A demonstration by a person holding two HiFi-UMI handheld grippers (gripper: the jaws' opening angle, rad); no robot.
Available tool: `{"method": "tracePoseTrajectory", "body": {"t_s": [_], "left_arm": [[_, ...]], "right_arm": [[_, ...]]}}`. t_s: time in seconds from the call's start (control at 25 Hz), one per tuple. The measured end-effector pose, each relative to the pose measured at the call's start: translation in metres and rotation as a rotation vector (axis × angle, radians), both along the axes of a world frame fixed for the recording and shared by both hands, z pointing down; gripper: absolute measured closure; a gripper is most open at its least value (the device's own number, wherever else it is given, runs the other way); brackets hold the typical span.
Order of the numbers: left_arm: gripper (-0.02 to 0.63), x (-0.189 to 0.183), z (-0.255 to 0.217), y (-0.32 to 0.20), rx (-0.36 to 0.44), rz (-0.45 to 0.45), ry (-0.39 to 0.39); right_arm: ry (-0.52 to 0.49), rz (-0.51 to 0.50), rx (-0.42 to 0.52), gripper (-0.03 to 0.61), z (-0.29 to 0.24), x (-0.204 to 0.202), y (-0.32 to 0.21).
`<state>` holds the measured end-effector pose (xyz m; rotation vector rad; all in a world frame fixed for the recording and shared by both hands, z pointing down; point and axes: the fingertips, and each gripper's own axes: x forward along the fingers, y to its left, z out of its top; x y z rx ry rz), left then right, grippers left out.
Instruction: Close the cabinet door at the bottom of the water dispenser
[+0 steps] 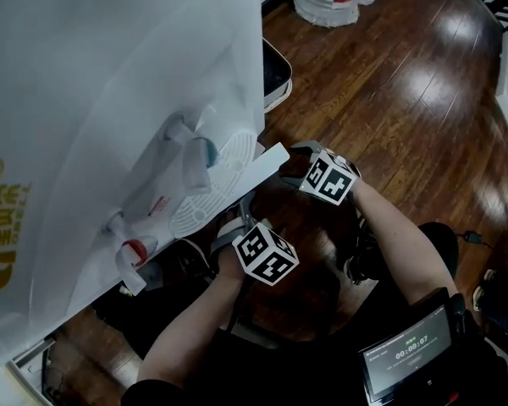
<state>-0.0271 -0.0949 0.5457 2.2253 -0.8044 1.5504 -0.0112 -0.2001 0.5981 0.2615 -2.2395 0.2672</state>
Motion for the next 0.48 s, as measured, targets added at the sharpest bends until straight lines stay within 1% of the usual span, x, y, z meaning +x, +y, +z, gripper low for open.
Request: {"method": "tracePoseTrajectory", "body": {"t_s": [0.16,0.2,0.24,0.28,0.32,0.4,0.48], "left_arm": [[0.175,-0.002,0.0,0.0,0.029,-0.008,-0.004],[0.18,-0.003,-0.001,-0.002,0.033,-0.032,0.015],[0.201,-0.004,-0.003,-0.004,0.03,-0.078,0.053],[0.224,-0.004,-0.006,-0.008,0.019,-0.149,0.113],[0.226,-0.004,-0.01,-0.012,-0.001,-0.243,0.191],[0.242,-0.005,-0.017,-0.018,-0.063,-0.469,0.357],[0.258,-0.007,-0.021,-0.021,-0.132,-0.678,0.495]], "right_arm": [[-0.062,-0.002,-0.004,0.292,0.002,-0.023,0.002],[-0.065,-0.002,0.002,0.287,0.002,-0.027,0.0],[-0.063,-0.004,0.01,0.29,0.002,-0.03,-0.003],[-0.06,-0.008,0.017,0.291,0.002,-0.032,-0.006],[-0.056,-0.012,0.022,0.291,0.002,-0.033,-0.009],[-0.043,-0.024,0.024,0.291,0.003,-0.037,-0.012],[-0.026,-0.044,0.016,0.291,0.005,-0.04,-0.013]]}}
